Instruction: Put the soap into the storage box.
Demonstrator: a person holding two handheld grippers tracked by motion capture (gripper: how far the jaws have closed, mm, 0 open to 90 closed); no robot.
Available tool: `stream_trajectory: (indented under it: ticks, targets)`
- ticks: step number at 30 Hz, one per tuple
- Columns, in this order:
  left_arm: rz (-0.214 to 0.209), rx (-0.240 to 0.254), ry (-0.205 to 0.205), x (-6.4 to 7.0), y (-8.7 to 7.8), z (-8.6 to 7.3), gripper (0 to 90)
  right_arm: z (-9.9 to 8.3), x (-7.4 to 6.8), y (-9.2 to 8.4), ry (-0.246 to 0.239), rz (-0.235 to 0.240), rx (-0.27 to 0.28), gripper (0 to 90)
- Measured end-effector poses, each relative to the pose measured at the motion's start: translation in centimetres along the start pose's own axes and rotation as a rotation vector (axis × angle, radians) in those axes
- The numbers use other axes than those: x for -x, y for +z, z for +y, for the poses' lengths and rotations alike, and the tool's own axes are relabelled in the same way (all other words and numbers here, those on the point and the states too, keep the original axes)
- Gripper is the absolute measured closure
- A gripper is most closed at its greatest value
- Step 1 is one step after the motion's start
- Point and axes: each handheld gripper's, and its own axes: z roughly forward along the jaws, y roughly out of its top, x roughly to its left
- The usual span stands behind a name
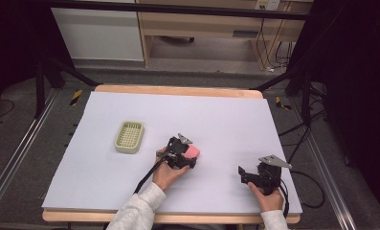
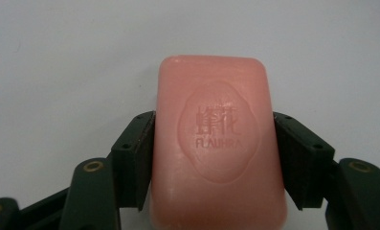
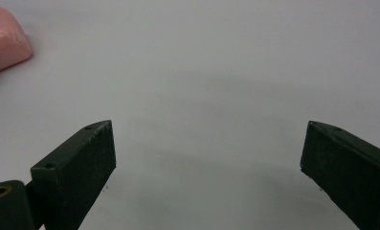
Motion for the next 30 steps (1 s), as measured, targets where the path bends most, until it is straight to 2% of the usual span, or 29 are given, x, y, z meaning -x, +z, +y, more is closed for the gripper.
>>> stream_trajectory:
  ticks: [18, 30]
  targets:
    - [0.011, -0.006, 0.016, 0.1, 0.1, 0.0, 37.0, 0.0, 0.0, 0.0, 0.001, 0.001, 0.001, 5.1]
    - [0.0, 0.013, 0.029, -0.2, -1.8, 0.3, 37.2, 0.0, 0.0, -0.1, 0.0, 0.0, 0.001, 5.1]
